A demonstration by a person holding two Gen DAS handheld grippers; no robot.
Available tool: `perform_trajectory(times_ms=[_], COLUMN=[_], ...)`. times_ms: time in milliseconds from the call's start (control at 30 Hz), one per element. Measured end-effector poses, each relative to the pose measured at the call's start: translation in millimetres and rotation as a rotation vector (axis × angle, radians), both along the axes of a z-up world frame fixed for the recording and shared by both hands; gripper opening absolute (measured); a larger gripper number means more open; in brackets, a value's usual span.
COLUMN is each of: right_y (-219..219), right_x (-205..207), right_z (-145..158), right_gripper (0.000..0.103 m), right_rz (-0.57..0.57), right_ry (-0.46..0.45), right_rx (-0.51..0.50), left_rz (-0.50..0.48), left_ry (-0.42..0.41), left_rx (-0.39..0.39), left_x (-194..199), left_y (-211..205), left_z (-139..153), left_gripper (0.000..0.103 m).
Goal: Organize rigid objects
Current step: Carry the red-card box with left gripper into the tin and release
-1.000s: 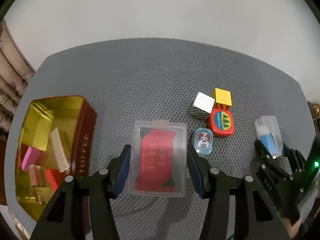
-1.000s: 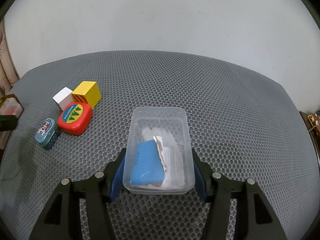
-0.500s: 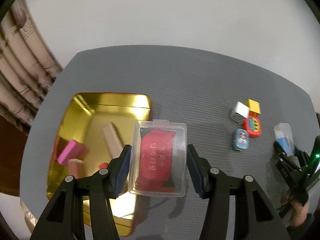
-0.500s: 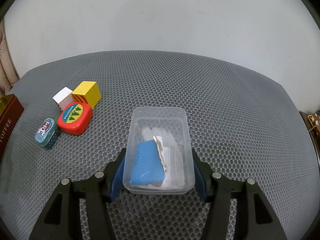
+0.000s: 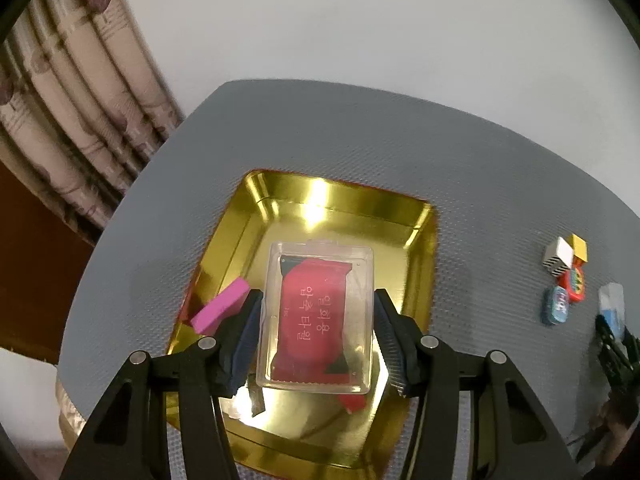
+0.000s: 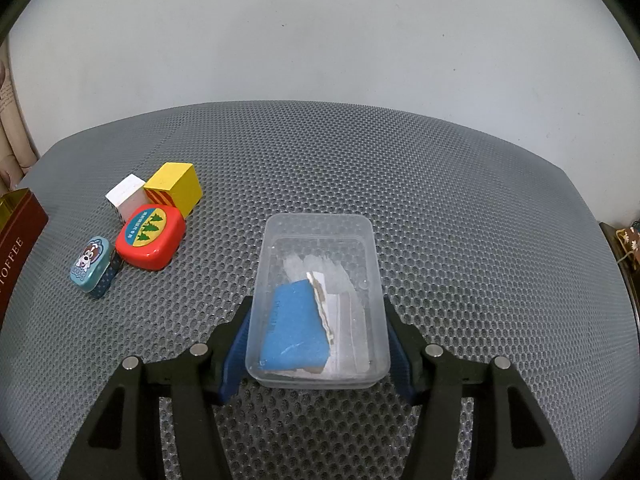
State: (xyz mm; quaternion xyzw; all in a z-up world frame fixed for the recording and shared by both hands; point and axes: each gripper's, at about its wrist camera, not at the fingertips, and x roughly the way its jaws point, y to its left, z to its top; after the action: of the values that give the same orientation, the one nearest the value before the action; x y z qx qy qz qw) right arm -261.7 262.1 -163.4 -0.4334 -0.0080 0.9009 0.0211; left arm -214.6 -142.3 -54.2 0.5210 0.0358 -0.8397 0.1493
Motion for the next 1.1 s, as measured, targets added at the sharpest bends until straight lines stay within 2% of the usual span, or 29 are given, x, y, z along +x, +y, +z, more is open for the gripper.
perform_trajectory(times_ms=[567,1100], right_y=[0,2], right_x=[3,4], right_z=[0,0], right_gripper=[0.06,0.06], right_rz=[0.0,-0.001], right_ry=[0.0,0.0], right_rx=[0.003,0.002], left_rz=[0.028,0.019], left_ry=[-0.078,-0.061], left_rx=[0.048,0.069], left_x=[15,19], left_y=[-22,-13], left_z=[-41,-45], left_gripper=[0.05,0.05])
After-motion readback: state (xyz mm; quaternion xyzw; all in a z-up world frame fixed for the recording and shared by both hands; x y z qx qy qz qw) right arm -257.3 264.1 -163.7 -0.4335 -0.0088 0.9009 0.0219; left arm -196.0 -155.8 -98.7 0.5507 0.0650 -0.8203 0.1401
